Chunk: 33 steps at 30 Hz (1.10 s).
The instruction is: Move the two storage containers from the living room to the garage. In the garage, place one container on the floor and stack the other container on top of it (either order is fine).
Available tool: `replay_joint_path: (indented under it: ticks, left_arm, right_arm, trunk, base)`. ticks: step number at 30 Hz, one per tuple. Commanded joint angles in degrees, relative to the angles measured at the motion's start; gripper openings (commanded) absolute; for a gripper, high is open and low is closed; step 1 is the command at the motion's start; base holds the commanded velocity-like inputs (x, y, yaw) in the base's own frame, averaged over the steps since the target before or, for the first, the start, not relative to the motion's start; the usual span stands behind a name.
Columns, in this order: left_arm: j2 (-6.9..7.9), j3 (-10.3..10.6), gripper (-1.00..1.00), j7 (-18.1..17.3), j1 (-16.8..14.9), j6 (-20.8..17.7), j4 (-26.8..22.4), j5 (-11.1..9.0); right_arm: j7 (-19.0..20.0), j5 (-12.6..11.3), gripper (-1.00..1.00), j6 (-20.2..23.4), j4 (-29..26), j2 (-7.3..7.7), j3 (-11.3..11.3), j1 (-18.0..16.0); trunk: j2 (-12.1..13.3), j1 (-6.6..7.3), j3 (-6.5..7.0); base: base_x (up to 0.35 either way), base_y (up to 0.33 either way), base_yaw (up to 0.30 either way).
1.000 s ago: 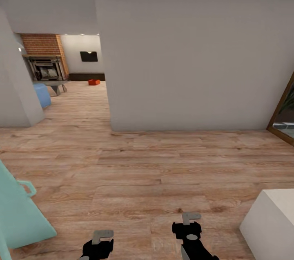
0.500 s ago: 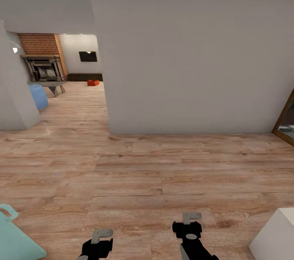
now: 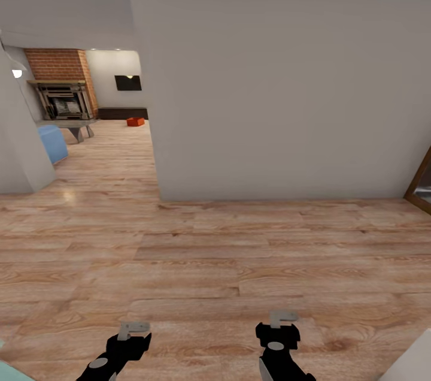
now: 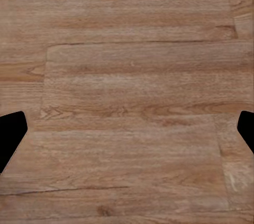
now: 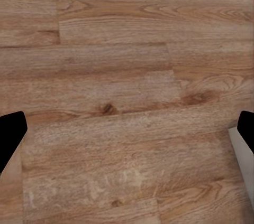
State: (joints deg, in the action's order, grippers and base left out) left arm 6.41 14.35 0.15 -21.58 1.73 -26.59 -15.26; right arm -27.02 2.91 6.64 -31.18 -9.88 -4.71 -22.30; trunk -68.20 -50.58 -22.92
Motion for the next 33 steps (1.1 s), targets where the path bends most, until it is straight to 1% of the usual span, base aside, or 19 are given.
replay_joint_path:
  ticks: [1, 5, 12, 30, 33]
  left_arm:
    - [0.37, 0.30, 1.00, -0.37, -0.05, 0.20, -0.03, -0.65]
    - [0.78, 0.21, 1.00, -0.84, -0.04, 0.29, -0.26, -0.71]
    - [0.86, 0.41, 1.00, -1.15, -0.04, 0.35, -1.84, -0.65]
    - [0.80, 0.68, 1.00, -1.03, -0.04, 0.47, -2.10, -0.47]
    - [0.80, 0.68, 1.00, -1.03, -0.04, 0.47, -2.03, -0.45]
  right_arm:
    - [-0.27, 0.32, 1.00, 0.55, -0.08, 0.15, -0.24, -0.03]
    - [-0.32, 0.33, 1.00, 0.44, -0.13, 0.20, -0.27, -0.03]
    - [-0.16, 0.28, 1.00, 0.39, -0.10, 0.12, -0.31, -0.03]
    - [-0.21, 0.19, 1.00, 0.39, 0.47, 0.07, -0.21, -0.03]
    - [-0.28, 0.19, 1.00, 0.39, 0.47, 0.11, -0.21, -0.03]
  trunk:
    - [-0.03, -0.02, -0.06]
    - [-0.03, -0.02, -0.06]
    - [-0.03, -0.02, -0.06]
    - [-0.03, -0.02, -0.06]
    - [-0.03, -0.02, -0.08]
  base:
    - [0.151, 0.000, 0.000]
    - [0.149, 0.000, 0.000]
    - [0.196, 0.000, 0.000]
    - [0.325, 0.000, 0.000]
    - [0.335, 0.000, 0.080]
